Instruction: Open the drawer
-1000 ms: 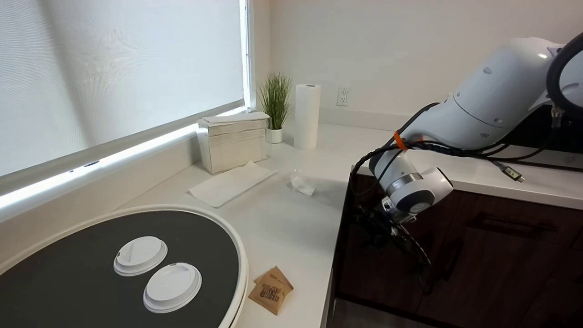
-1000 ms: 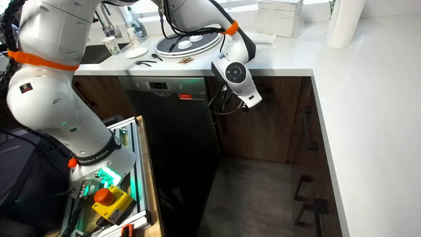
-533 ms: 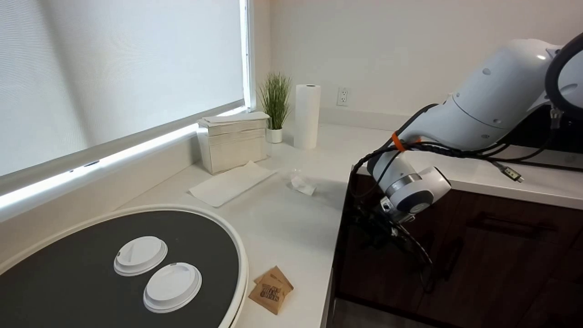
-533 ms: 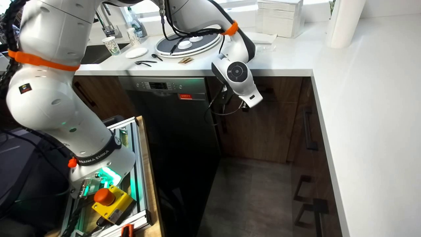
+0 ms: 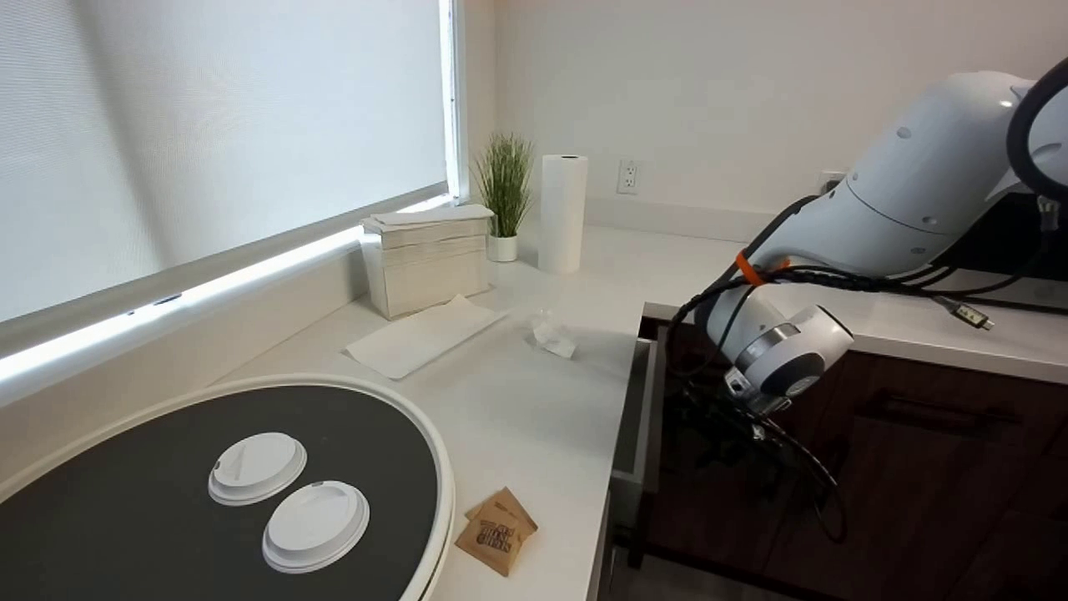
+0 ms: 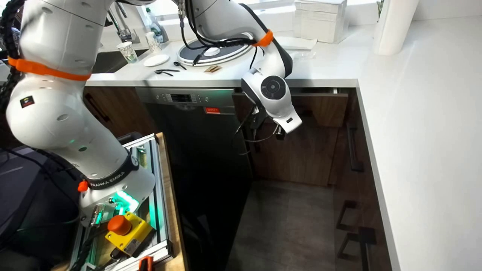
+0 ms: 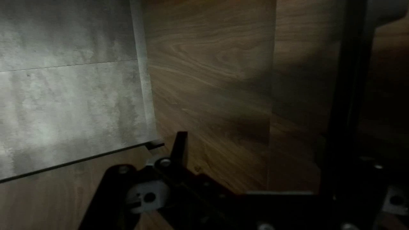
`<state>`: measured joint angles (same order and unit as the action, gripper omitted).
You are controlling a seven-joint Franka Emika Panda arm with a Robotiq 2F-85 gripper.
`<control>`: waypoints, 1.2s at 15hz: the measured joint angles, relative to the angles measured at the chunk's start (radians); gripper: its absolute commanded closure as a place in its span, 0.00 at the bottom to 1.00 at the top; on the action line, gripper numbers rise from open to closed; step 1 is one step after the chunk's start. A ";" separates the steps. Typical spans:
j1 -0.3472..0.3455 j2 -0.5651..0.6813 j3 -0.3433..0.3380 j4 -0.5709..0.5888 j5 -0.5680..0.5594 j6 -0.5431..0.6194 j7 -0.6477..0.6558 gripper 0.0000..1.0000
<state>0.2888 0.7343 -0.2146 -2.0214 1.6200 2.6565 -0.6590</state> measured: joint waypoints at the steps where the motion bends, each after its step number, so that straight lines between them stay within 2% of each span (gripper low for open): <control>1: 0.000 -0.009 -0.007 -0.016 -0.001 0.000 -0.003 0.00; 9: -0.002 -0.091 -0.066 -0.138 0.002 0.000 -0.058 0.00; 18: -0.035 -0.317 -0.121 -0.312 0.008 -0.007 -0.138 0.00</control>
<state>0.2536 0.4173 -0.3352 -2.3333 1.6285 2.6494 -0.7968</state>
